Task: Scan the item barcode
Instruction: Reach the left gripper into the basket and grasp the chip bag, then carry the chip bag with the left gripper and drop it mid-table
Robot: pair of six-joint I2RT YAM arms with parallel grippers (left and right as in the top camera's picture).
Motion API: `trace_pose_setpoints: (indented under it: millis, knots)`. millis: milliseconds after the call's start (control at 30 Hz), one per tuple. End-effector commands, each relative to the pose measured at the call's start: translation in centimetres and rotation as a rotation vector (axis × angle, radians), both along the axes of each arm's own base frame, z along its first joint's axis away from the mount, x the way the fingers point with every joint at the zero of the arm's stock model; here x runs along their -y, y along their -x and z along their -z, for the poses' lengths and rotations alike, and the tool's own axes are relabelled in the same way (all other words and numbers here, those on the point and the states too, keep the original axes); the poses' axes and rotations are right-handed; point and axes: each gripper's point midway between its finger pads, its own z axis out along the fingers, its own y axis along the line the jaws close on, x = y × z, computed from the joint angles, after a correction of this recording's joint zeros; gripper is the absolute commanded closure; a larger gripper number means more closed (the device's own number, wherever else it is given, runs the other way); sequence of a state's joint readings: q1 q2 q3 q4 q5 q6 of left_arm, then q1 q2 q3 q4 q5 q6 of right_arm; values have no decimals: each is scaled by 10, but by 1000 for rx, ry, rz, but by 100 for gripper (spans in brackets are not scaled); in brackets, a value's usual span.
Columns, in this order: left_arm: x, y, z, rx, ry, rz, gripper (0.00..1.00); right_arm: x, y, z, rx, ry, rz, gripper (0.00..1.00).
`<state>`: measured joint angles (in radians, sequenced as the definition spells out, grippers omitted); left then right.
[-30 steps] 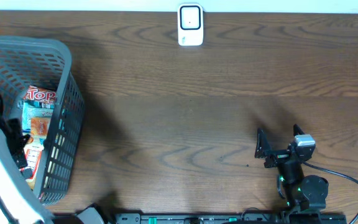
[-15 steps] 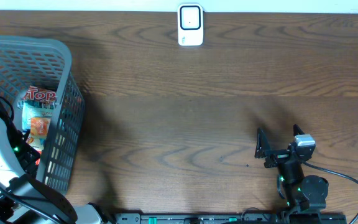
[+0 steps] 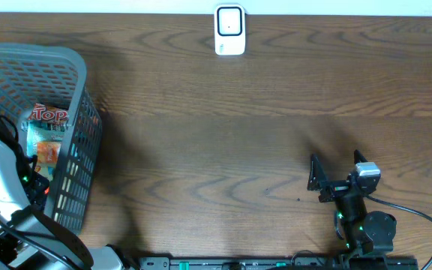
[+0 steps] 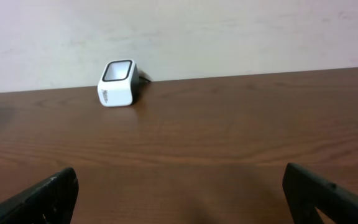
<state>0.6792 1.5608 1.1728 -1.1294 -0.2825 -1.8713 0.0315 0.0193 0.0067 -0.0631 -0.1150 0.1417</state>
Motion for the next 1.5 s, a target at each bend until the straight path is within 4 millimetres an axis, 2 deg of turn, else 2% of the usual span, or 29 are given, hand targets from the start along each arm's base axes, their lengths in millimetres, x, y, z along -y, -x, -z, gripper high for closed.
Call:
trace_pose_setpoints:
  millis: [0, 133, 400, 433, 467, 500, 567, 600, 667, 733, 833, 933, 1067, 1167, 1300, 1467]
  knots:
    - [-5, 4, 10, -11, -34, -19, 2, -1, 0, 1, -5, -7, -1, 1]
    - [-3, 2, 31, 19, -33, -19, 2, -1, 0, 1, -4, -7, -1, 1]
    - [7, 10, 74, 28, -16, -19, 2, -1, 0, 1, -4, -7, -1, 1]
    - [10, 12, 77, 18, -6, -19, 7, -1, 0, 1, -4, -7, -1, 1]
    - [11, 14, 80, 10, 3, -15, 22, -1, 0, 1, -4, -7, -1, 1]
    - [12, 15, 81, 1, 10, -2, 41, -1, 0, 1, -4, -7, -1, 1]
    - [12, 15, 82, -13, 23, 40, 67, -1, 0, 1, -4, -7, -1, 1]
    - [12, 15, 81, -17, 27, 60, 76, -1, 0, 1, -5, -7, -1, 1]
    - [10, 12, 80, -14, 26, 104, 88, -1, 0, 1, -5, -7, -1, 1]
    - [3, 4, 76, -2, 13, 175, 92, -1, 0, 1, -4, -7, -1, 1]
    - [-11, -14, 57, 20, -21, 307, 92, -1, 0, 1, -5, -7, -1, 1]
    - [-28, -34, 25, 55, -88, 428, 93, -1, 0, 1, -4, -7, -1, 1]
    - [-48, -58, -32, 123, -220, 535, 93, -1, 0, 1, -4, -7, -1, 1]
    - [-54, -70, -80, 194, -322, 587, 92, -1, 0, 1, -5, -7, -1, 1]
    - [-40, -91, -138, 384, -400, 670, 92, -1, 0, 1, -4, -7, -1, 1]
    - [-2, -109, -194, 655, -428, 792, 92, -1, 0, 1, -5, -7, -1, 1]
